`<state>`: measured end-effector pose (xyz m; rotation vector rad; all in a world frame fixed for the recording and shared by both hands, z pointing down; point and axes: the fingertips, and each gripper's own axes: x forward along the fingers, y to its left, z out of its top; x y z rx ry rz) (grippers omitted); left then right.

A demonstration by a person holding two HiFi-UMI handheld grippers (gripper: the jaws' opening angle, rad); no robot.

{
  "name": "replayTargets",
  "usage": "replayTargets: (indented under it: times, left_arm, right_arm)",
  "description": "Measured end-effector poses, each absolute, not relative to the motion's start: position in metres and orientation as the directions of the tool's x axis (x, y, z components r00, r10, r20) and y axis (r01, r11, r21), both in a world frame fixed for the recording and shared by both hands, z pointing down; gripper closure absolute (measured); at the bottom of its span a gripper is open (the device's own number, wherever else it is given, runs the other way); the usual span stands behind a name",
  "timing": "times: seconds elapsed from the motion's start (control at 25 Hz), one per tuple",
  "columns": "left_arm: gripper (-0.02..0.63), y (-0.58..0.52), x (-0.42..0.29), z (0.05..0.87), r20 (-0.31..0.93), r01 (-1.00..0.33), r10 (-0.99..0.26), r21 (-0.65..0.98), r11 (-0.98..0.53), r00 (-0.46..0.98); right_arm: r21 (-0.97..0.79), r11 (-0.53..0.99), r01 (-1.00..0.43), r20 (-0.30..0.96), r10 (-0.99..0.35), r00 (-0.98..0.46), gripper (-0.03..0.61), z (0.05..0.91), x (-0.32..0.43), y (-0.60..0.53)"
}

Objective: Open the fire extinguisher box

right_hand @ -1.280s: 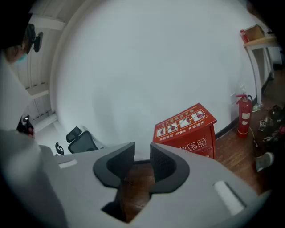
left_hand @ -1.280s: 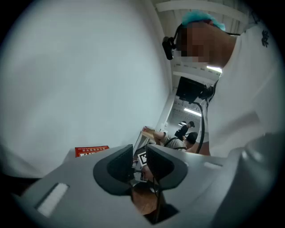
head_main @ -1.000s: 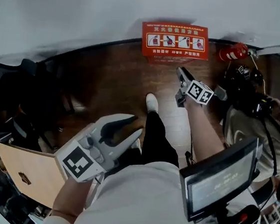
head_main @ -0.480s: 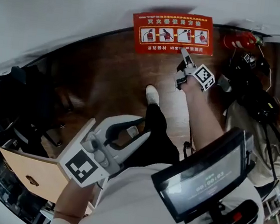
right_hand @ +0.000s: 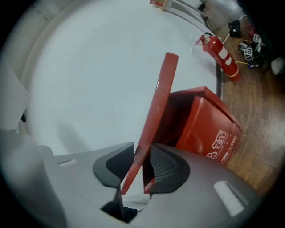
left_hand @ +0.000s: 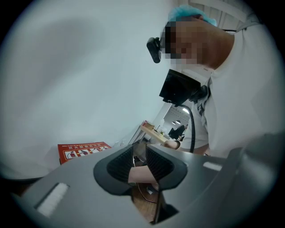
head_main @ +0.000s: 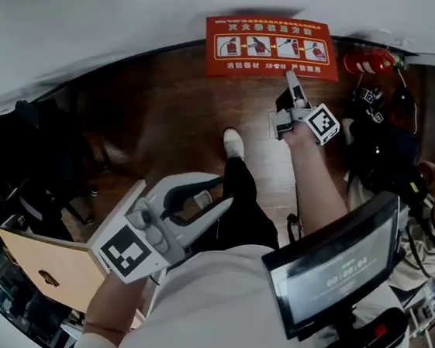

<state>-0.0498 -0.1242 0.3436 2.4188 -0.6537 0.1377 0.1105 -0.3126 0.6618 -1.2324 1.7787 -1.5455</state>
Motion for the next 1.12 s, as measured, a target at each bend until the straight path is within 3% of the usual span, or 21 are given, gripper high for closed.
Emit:
replayTargets:
  times: [0.36, 1.12]
  left_arm:
    - [0.528, -0.141, -0.037, 0.337, 0.219, -0.477, -0.430, 0.534, -0.698, 0.876]
    - [0.528, -0.166, -0.063, 0.330, 0.208, -0.539, -0.514, 0.524, -0.659, 0.832]
  right_arm:
    - [-0.952, 0.129, -0.279, 0.039, -0.850, -0.526, 0.480, 0.582, 0.110, -0.368]
    - [-0.950, 0.166, -0.266, -0.033, -0.897, -0.441, 0.509, 0.541, 0.103, -0.490]
